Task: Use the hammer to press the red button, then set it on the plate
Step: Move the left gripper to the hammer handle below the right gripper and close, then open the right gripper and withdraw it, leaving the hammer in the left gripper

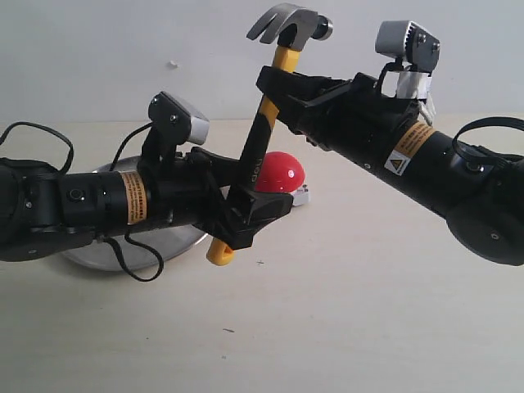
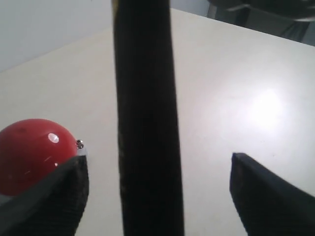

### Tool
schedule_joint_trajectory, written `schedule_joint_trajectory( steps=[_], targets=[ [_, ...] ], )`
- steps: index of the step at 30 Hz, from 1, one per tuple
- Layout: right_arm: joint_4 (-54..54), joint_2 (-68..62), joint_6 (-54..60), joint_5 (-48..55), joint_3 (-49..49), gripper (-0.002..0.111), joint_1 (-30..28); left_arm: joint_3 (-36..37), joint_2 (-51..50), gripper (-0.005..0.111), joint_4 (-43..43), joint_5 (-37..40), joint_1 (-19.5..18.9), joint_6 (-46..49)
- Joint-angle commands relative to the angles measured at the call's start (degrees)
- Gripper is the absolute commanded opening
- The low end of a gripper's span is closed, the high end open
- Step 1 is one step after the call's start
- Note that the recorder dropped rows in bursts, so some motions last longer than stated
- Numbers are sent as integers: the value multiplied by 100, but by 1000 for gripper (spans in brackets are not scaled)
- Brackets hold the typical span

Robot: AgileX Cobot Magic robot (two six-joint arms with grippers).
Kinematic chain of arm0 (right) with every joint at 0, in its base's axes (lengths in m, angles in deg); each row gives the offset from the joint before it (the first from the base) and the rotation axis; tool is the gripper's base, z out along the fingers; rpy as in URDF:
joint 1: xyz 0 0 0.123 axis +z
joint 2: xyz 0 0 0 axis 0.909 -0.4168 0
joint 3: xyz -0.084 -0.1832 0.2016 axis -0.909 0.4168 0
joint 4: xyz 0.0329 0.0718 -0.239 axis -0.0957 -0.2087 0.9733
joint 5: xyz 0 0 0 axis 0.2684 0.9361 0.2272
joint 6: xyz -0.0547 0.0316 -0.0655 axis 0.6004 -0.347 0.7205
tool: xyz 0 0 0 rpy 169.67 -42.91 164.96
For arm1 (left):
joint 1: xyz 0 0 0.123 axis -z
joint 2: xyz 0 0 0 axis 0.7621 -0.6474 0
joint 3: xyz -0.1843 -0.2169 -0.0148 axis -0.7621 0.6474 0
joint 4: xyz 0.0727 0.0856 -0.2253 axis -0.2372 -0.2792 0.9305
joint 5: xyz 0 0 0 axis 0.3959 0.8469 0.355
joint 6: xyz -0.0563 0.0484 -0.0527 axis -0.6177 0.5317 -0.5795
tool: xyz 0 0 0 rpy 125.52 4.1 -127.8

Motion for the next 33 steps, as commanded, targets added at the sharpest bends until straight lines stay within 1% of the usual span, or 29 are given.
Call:
schedule_joint_trajectory(
  steps=[1,8,11,14,18,22,23,33],
  targets=[
    [-92,85,-51,-372,-25,0,-38,-44,-19,76,168,171,31,83],
    [-53,85,-52,-372,-25,0,-38,-77,-19,74,305,208,31,159],
    [-37,85,-52,-372,-25,0,-38,-77,-19,65,324,258,31,159],
    [-37,85,-52,-372,-25,0,-38,-82,-19,48,333,458,31,148],
    [-37,85,-52,-372,-25,0,-38,-82,-43,27,333,474,31,148],
    [-37,85,-52,-372,-25,0,-38,-82,-43,1,323,474,31,148],
    [-37,85,-52,-372,-25,0,-38,-82,-43,0,311,474,31,148],
    [-49,85,-52,-372,-25,0,-38,-82,-43,0,331,411,31,148]
  ],
)
